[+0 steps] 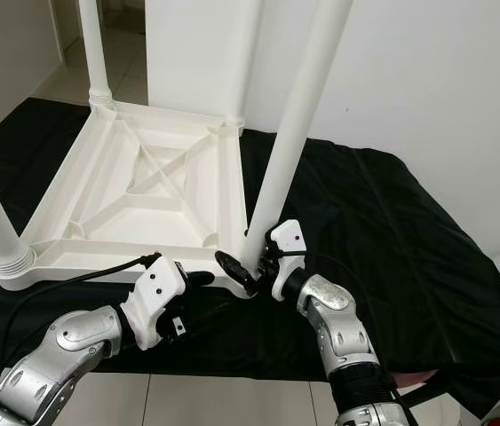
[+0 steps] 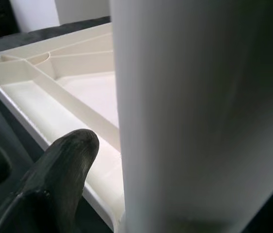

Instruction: Building children table

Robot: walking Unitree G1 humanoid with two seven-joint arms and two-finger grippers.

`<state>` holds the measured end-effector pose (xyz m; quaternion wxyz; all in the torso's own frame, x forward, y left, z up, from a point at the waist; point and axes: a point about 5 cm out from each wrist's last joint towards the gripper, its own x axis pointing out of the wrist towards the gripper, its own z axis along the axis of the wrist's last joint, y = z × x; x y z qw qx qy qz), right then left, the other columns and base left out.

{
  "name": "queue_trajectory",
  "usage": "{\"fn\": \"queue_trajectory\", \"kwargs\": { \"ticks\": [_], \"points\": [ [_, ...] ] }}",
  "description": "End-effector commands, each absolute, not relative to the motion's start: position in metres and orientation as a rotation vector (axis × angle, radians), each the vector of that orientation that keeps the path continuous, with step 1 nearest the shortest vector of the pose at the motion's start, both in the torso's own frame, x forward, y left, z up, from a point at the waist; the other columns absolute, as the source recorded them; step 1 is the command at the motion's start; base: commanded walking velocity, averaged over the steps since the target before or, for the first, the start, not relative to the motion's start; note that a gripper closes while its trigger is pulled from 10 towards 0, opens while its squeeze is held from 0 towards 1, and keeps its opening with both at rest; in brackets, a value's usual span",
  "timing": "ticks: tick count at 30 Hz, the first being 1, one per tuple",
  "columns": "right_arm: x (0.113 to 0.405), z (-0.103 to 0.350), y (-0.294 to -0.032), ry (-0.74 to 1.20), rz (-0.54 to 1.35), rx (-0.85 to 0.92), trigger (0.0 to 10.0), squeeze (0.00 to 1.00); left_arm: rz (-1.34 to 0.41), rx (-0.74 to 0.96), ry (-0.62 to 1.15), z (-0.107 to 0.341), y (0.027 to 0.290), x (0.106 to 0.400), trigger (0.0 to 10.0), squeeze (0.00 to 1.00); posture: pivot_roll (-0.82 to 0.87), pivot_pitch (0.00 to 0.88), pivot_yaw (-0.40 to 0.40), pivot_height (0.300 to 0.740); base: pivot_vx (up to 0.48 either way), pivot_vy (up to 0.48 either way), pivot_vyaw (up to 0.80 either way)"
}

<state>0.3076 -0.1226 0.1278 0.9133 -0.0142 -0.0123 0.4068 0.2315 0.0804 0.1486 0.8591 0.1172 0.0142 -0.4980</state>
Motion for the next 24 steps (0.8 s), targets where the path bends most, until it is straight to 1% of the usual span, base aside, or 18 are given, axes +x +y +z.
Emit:
{"fn": "queue_trajectory", "kwargs": {
  "ticks": [1,4,5,7,8,9,16,21,22,24],
  "points": [
    [0.311,0.124,-0.121,0.002,0.873,-0.046,10.0,0.0,-1.051,0.247,0.035,0.148,0.079,0.232,10.0,0.0,0.05,0.0,-0.132,0.74,0.0,0.0,0.0],
    [0.313,0.121,-0.118,0.016,0.899,-0.061,10.0,0.0,-1.052,0.247,0.035,0.148,0.079,0.232,10.0,0.0,0.05,0.0,-0.132,0.74,0.0,0.0,0.0],
    [0.315,0.118,-0.115,0.036,0.934,-0.078,4.4,0.0,-1.051,0.249,0.035,0.148,0.079,0.232,10.0,0.0,0.06,0.0,-0.128,0.74,0.0,0.0,0.0],
    [0.316,0.115,-0.113,0.048,0.955,-0.088,4.4,0.0,-1.051,0.251,0.035,0.149,0.08,0.232,10.0,0.0,0.06,0.0,-0.128,0.74,0.0,0.0,0.0],
    [0.317,0.114,-0.113,0.055,0.966,-0.097,2.0,0.0,-1.05,0.252,0.035,0.149,0.08,0.233,10.0,0.0,0.06,0.0,-0.132,0.74,0.0,0.0,0.0],
    [0.318,0.112,-0.113,0.064,0.977,-0.096,0.0,0.0,-1.047,0.252,0.034,0.149,0.081,0.233,10.0,0.0,0.06,0.0,-0.134,0.74,0.0,0.0,0.0],
    [0.318,0.108,-0.115,0.074,0.995,-0.085,0.0,0.0,-1.041,0.251,0.033,0.15,0.081,0.233,10.0,0.0,0.06,0.0,-0.137,0.74,0.0,0.0,0.0],
    [0.317,0.108,-0.116,0.079,0.967,-0.066,0.0,0.0,-1.039,0.25,0.031,0.15,0.08,0.234,10.0,0.0,0.06,0.0,-0.141,0.74,0.0,0.0,0.0],
    [0.316,0.108,-0.115,0.075,0.938,-0.033,10.0,0.0,-1.038,0.249,0.029,0.15,0.08,0.234,10.0,0.0,0.06,0.0,-0.141,0.74,0.0,0.0,0.0],
    [0.315,0.109,-0.114,0.072,0.919,-0.008,10.0,0.0,-1.038,0.249,0.028,0.15,0.08,0.234,10.0,0.0,0.06,0.0,-0.142,0.74,0.0,0.0,0.0]
  ]
}}
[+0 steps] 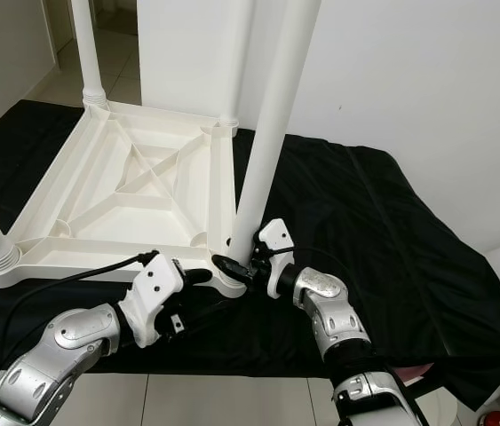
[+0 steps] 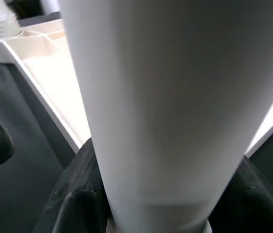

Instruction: Building children table

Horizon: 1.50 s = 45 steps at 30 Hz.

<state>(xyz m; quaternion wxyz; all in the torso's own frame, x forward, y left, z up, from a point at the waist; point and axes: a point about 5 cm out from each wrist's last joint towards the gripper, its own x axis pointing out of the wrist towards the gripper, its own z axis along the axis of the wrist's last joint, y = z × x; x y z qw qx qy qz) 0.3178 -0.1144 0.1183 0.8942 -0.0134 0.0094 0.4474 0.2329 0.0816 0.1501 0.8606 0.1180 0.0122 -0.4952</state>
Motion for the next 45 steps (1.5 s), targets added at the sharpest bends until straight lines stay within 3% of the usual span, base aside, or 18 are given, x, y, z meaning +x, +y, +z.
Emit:
{"fn": "queue_trajectory", "kwargs": {
  "ticks": [1,7,10,15,20,27,28,29,40,41,42,45],
  "points": [
    [0.314,0.11,-0.114,0.062,0.88,0.012,10.0,0.0,-1.038,0.248,0.028,0.15,0.08,0.234,10.0,0.0,0.06,0.0,-0.142,0.74,0.0,0.0,0.0],
    [0.316,0.108,-0.113,0.073,0.7,0.059,10.0,0.0,-1.04,0.243,0.029,0.149,0.078,0.234,10.0,0.0,0.05,0.0,-0.146,0.74,0.0,0.0,0.0],
    [0.314,0.104,-0.111,0.098,0.478,0.057,10.0,0.0,-1.043,0.236,0.033,0.147,0.077,0.233,10.0,0.0,0.04,0.0,-0.145,0.74,0.0,0.0,0.0],
    [0.311,0.102,-0.11,0.123,0.351,0.076,10.0,0.0,-1.045,0.235,0.034,0.147,0.076,0.233,10.0,0.0,0.04,0.0,-0.144,0.74,0.0,0.0,0.0],
    [0.295,0.102,-0.102,0.102,0.159,0.022,10.0,0.0,-1.04,0.235,0.036,0.147,0.077,0.233,10.0,0.0,0.05,0.0,-0.154,0.74,0.0,0.0,0.0],
    [0.295,0.107,-0.102,0.08,0.128,0.05,10.0,0.0,-1.032,0.232,0.036,0.147,0.078,0.233,10.0,0.0,0.05,0.0,-0.158,0.74,0.0,0.0,0.0],
    [0.296,0.109,-0.102,0.072,0.124,0.052,10.0,0.14,-1.031,0.232,0.036,0.146,0.078,0.233,10.0,0.0,0.05,0.0,-0.158,0.74,0.0,0.0,0.0],
    [0.296,0.112,-0.101,0.06,0.139,0.066,10.0,1.0,-1.031,0.233,0.036,0.146,0.078,0.233,10.0,0.0,0.05,0.0,-0.159,0.74,0.0,0.0,0.0],
    [0.296,0.119,-0.102,0.037,0.189,0.092,10.0,1.0,-1.031,0.236,0.033,0.147,0.078,0.233,10.0,0.0,0.05,0.0,-0.162,0.74,0.0,0.0,0.0],
    [0.296,0.121,-0.103,0.033,0.215,0.089,10.0,0.87,-1.031,0.236,0.033,0.147,0.078,0.233,10.0,0.0,0.05,0.0,-0.161,0.74,0.0,0.0,0.0],
    [0.296,0.122,-0.104,0.03,0.247,0.085,10.0,0.0,-1.031,0.237,0.033,0.147,0.078,0.233,10.0,0.0,0.05,0.0,-0.161,0.74,0.0,0.0,0.0],
    [0.295,0.123,-0.104,0.023,0.28,0.081,10.0,0.0,-1.03,0.238,0.033,0.147,0.078,0.233,10.0,0.0,0.05,0.0,-0.161,0.74,0.0,0.0,0.0]
  ]
}}
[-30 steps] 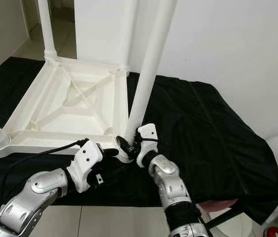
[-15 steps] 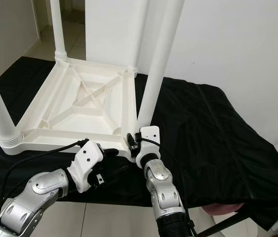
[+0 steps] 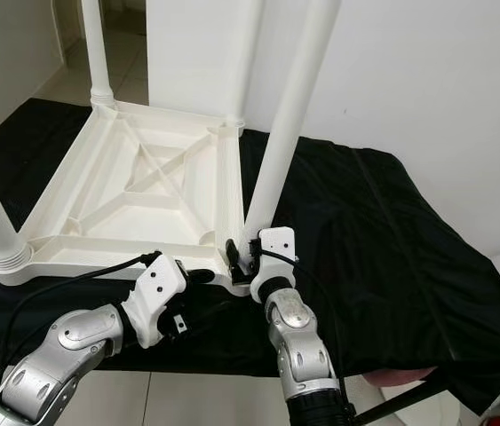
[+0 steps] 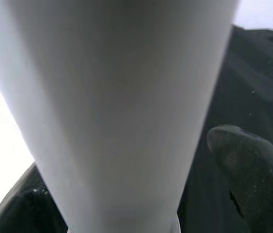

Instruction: Building children table

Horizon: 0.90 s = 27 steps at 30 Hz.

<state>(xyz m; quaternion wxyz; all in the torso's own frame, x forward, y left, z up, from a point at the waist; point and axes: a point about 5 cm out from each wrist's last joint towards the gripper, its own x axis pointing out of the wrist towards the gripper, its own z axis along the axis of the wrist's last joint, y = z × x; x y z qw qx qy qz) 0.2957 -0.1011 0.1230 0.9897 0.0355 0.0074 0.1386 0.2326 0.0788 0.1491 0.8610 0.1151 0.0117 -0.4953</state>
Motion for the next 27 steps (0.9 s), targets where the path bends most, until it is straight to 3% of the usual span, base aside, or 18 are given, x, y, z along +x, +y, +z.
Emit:
{"fn": "queue_trajectory", "kwargs": {
  "ticks": [1,12,24,25,26,27],
  "points": [
    [0.295,0.122,-0.106,0.023,0.316,0.065,10.0,0.0,-1.03,0.237,0.034,0.147,0.078,0.233,10.0,0.0,0.05,0.0,-0.161,0.74,0.0,0.0,0.0],
    [0.294,0.123,-0.13,-0.004,0.661,-0.075,10.0,0.0,-1.037,0.237,0.037,0.147,0.079,0.23,10.0,0.0,0.05,0.0,-0.147,0.74,0.0,0.0,0.0],
    [0.313,0.127,-0.141,0.015,0.876,-0.178,10.0,0.0,-1.054,0.244,0.038,0.148,0.079,0.23,10.0,0.0,0.05,0.0,-0.143,0.74,0.0,0.0,0.0],
    [0.316,0.126,-0.141,0.028,0.902,-0.182,8.6,0.0,-1.056,0.245,0.038,0.148,0.079,0.229,10.0,0.0,0.06,0.0,-0.141,0.74,0.0,0.0,0.0],
    [0.316,0.126,-0.141,0.028,0.902,-0.182,8.6,0.0,-1.056,0.245,0.038,0.148,0.079,0.229,10.0,0.0,0.06,0.0,-0.141,0.74,0.0,0.0,0.0],
    [0.317,0.125,-0.14,0.037,0.924,-0.189,6.9,0.0,-1.058,0.246,0.039,0.148,0.079,0.229,10.0,0.0,0.06,0.0,-0.141,0.74,0.0,0.0,0.0]
  ]
}}
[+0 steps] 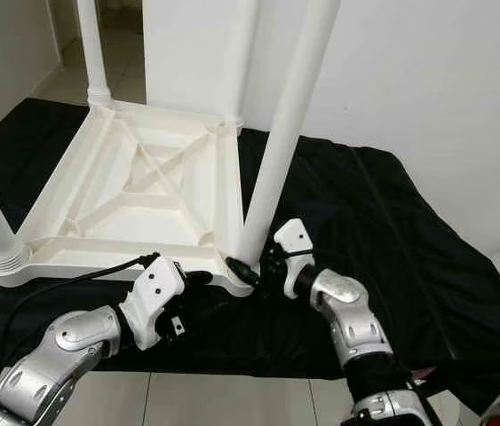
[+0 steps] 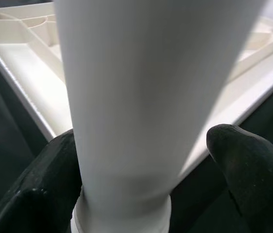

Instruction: Building children table

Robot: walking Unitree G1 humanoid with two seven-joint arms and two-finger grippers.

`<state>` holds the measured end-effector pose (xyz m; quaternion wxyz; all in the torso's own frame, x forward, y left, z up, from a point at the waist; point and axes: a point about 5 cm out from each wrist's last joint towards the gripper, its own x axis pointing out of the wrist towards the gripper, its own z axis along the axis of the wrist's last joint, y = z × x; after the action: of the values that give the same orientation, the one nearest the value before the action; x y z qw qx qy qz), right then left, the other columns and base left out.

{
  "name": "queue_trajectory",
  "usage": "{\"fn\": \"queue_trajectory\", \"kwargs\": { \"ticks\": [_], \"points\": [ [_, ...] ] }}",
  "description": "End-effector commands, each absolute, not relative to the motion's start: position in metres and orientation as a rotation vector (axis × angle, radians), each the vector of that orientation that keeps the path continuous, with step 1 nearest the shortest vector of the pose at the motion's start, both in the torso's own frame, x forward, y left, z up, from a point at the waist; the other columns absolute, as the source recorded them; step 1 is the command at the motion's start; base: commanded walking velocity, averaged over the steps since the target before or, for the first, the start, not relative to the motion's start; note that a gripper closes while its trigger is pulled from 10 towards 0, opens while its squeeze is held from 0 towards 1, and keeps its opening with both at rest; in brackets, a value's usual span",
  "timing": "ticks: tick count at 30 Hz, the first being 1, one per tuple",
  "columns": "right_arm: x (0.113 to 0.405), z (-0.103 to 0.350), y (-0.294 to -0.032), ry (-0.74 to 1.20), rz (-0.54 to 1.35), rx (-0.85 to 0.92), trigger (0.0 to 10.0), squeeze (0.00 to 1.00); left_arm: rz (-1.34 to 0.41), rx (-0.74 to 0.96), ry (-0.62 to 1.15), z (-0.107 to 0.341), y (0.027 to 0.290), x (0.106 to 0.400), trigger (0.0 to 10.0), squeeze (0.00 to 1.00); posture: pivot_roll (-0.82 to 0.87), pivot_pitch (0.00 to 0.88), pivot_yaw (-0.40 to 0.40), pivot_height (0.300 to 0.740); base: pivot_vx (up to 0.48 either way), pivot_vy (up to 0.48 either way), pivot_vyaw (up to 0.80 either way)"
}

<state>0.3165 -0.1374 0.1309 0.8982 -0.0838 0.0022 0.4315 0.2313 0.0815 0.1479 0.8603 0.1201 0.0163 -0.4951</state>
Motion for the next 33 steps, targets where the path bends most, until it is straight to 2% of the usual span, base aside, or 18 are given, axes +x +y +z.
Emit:
{"fn": "queue_trajectory", "kwargs": {
  "ticks": [1,2,3,4,5,18,19,27,28,30,33],
  "points": [
    [0.317,0.125,-0.14,0.037,0.924,-0.189,6.9,0.0,-1.058,0.246,0.039,0.148,0.079,0.229,10.0,0.0,0.06,0.0,-0.141,0.74,0.0,0.0,0.0],
    [0.319,0.122,-0.139,0.051,0.948,-0.194,3.2,0.0,-1.06,0.247,0.039,0.147,0.078,0.229,10.0,0.0,0.06,0.0,-0.144,0.74,0.0,0.0,0.0],
    [0.319,0.122,-0.139,0.051,0.948,-0.194,3.2,0.0,-1.06,0.247,0.039,0.147,0.078,0.229,10.0,0.0,0.06,0.0,-0.144,0.74,0.0,0.0,0.0],
    [0.32,0.12,-0.139,0.061,0.968,-0.199,0.7,0.0,-1.062,0.248,0.039,0.147,0.078,0.229,10.0,0.0,0.06,0.0,-0.144,0.74,0.0,0.0,0.0],
    [0.32,0.118,-0.138,0.071,0.993,-0.197,0.0,0.0,-1.064,0.248,0.039,0.148,0.078,0.228,10.0,0.0,0.06,0.0,-0.144,0.74,0.0,0.0,0.0],
    [0.316,0.106,-0.132,0.092,1.06,-0.184,0.0,0.0,-1.07,0.25,0.038,0.148,0.076,0.229,10.0,0.0,0.06,0.0,-0.148,0.74,0.0,0.0,0.0],
    [0.316,0.105,-0.133,0.096,1.04,-0.176,10.0,0.0,-1.069,0.25,0.037,0.148,0.077,0.23,10.0,0.0,0.06,0.0,-0.148,0.74,0.0,0.0,0.0],
    [0.316,0.106,-0.133,0.063,0.865,-0.086,10.0,0.0,-1.057,0.257,0.028,0.149,0.078,0.236,10.0,0.0,0.05,0.0,-0.146,0.74,0.0,0.0,0.0],
    [0.319,0.105,-0.134,0.063,0.757,-0.077,10.0,0.0,-1.054,0.258,0.025,0.15,0.078,0.237,10.0,0.0,0.05,0.0,-0.148,0.74,0.0,0.0,0.0],
    [0.319,0.105,-0.134,0.063,0.757,-0.077,10.0,0.0,-1.054,0.258,0.025,0.15,0.078,0.237,10.0,0.0,0.05,0.0,-0.148,0.74,0.0,0.0,0.0],
    [0.315,0.102,-0.133,0.069,0.569,-0.04,10.0,0.0,-1.049,0.258,0.018,0.151,0.077,0.24,10.0,0.0,0.04,0.0,-0.145,0.74,0.0,0.0,0.0]
  ]
}}
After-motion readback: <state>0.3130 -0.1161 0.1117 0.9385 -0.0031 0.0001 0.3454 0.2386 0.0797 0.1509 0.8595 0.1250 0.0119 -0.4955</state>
